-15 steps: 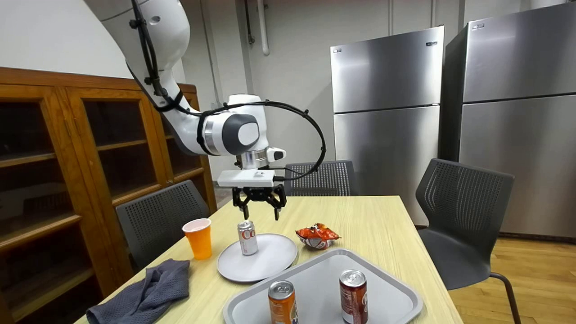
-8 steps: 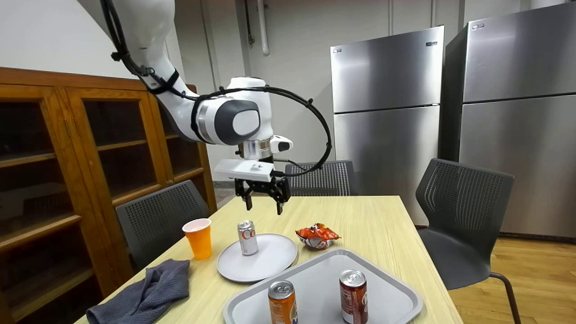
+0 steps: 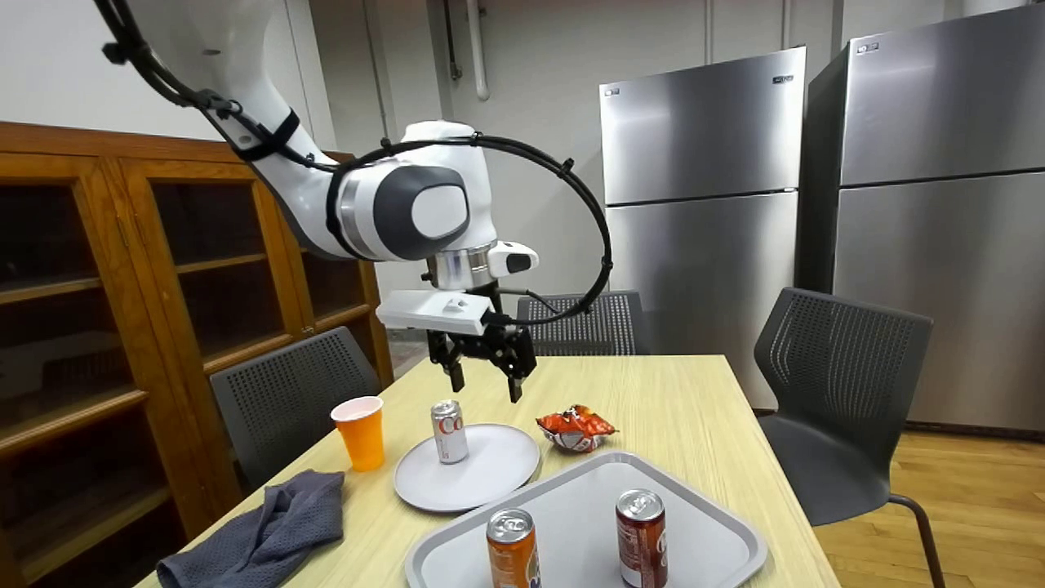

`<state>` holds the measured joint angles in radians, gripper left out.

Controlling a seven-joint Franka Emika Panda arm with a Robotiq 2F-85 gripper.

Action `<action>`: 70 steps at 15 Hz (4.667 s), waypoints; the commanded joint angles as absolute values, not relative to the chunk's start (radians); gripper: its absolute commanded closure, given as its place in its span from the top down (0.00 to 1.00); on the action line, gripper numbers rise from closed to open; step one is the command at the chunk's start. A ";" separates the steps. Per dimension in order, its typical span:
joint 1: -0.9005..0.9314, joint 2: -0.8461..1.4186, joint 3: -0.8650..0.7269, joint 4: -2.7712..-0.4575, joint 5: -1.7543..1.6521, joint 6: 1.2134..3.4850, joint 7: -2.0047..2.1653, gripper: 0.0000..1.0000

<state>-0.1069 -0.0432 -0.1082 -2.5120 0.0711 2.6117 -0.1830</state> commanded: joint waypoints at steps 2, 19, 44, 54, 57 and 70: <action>-0.112 -0.115 -0.121 -2.616 0.070 2.658 -0.142 1.00; -0.184 -0.083 -0.185 -2.761 -0.042 2.801 -0.048 1.00; -0.174 0.147 -0.209 -2.726 -0.010 2.923 -0.019 1.00; -0.173 0.154 -0.205 -2.715 -0.004 2.924 -0.023 1.00; -0.175 0.154 -0.201 -2.717 0.003 2.929 -0.027 0.66; -0.180 0.080 -0.191 -2.726 0.047 2.895 -0.036 0.38</action>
